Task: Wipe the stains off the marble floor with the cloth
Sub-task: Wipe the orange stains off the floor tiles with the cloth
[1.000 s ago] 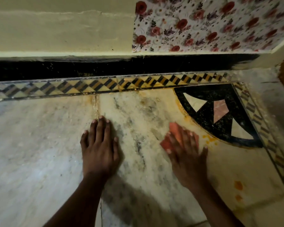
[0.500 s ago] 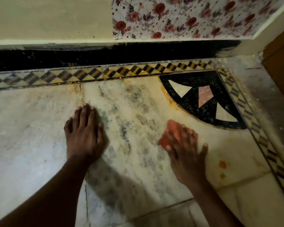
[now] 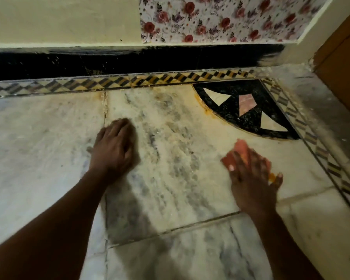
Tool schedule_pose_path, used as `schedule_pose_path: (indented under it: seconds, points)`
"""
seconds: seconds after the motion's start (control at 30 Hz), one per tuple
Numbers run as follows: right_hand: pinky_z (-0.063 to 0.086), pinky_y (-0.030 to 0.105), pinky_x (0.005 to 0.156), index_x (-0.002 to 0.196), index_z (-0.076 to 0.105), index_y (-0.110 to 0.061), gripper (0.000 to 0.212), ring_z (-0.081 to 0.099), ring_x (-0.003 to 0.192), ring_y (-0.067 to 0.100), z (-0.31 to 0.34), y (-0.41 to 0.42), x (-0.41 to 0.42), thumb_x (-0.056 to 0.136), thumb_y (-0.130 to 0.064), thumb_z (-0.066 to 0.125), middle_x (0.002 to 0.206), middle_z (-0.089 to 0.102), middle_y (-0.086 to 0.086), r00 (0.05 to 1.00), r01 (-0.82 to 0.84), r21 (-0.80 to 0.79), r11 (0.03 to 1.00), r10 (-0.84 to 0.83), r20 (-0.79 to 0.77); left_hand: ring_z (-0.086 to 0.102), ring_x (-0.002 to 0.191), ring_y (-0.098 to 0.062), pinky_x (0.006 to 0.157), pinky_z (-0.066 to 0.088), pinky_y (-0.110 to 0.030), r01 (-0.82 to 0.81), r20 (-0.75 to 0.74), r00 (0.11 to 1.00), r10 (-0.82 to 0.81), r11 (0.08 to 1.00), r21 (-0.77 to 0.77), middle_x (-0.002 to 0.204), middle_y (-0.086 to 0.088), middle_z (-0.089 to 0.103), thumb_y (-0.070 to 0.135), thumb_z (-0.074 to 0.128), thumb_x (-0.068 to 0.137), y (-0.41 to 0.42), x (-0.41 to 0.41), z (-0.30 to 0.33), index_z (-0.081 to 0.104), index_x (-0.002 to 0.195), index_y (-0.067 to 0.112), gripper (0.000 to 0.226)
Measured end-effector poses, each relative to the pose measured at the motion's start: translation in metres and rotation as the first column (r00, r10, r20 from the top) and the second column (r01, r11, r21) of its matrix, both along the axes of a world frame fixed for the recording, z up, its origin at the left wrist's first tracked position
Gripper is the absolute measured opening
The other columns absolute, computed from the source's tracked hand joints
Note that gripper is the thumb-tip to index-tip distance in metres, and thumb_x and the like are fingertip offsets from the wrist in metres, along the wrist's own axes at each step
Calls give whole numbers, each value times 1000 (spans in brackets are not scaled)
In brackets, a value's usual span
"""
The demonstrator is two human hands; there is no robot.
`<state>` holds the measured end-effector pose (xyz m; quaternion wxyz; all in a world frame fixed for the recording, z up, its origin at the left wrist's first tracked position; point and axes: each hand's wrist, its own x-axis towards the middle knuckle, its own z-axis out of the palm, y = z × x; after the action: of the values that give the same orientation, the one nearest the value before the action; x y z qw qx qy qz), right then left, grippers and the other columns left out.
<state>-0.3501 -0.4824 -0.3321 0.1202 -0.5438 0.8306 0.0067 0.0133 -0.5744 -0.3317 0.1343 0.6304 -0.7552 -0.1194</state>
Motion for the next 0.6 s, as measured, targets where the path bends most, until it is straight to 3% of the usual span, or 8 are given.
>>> schedule_pose_path:
  seconds: [0.1, 0.17, 0.27, 0.33, 0.43, 0.53, 0.6]
  points:
    - [-2, 67, 127, 161, 1, -59, 56, -4, 163, 31, 1, -43, -20, 108, -62, 19, 179, -7, 0, 986, 162, -28, 986, -160, 50, 29, 158, -28, 125, 28, -51, 140, -33, 989, -142, 988, -59, 171, -6, 33, 44, 34, 93, 37, -26, -13, 38, 161, 16, 74]
    - [-3, 65, 127, 162, 7, -57, 56, -3, 164, 32, 2, -46, -1, 108, -59, 21, 179, -4, 0, 994, 60, -23, 998, -58, 95, 25, 159, -22, 126, 27, -50, 191, -48, 980, -193, 980, -51, 173, -1, 27, 45, 36, 95, 55, -49, -20, 33, 163, 19, 73]
    - [8, 65, 126, 160, 25, -56, 58, 13, 162, 33, 3, 30, 21, 102, -58, 27, 178, 14, -1, 987, -156, -138, 978, 161, 26, 19, 161, -17, 129, 19, -44, 235, -63, 970, -236, 971, -35, 175, 5, 20, 51, 32, 100, 79, -98, -21, 28, 165, 23, 72]
    - [6, 62, 126, 157, 19, -64, 54, 6, 164, 26, 5, 85, 13, 104, -62, 25, 178, 10, -10, 976, -208, -148, 967, 214, 31, 21, 160, -17, 128, 12, -38, 281, -64, 957, -283, 959, -27, 174, 4, 21, 54, 32, 101, 96, -126, -21, 29, 165, 23, 71]
    - [2, 66, 126, 155, 3, -69, 55, -4, 164, 25, 4, 103, -35, 102, -63, 15, 177, -6, -14, 999, -43, -50, 998, 44, 11, 24, 160, -19, 128, 10, -37, 369, -34, 928, -370, 929, -39, 174, 2, 23, 55, 33, 101, 129, -160, -22, 32, 164, 20, 72]
    - [-5, 66, 127, 158, 4, -64, 54, -9, 163, 31, 1, 51, -61, 107, -61, 20, 178, -11, -6, 981, 167, -58, 984, -160, 112, 17, 162, -14, 130, 12, -39, 426, -28, 903, -428, 903, -49, 175, 5, 19, 54, 33, 102, 154, -176, -25, 26, 166, 22, 72]
    - [-9, 65, 127, 160, 6, -62, 54, -10, 163, 32, 3, 34, -47, 107, -60, 22, 178, -12, -3, 983, 123, -48, 991, -115, 143, 17, 162, -13, 130, 14, -40, 416, -36, 908, -418, 908, -50, 175, 6, 19, 54, 34, 102, 164, -181, -22, 25, 166, 21, 73]
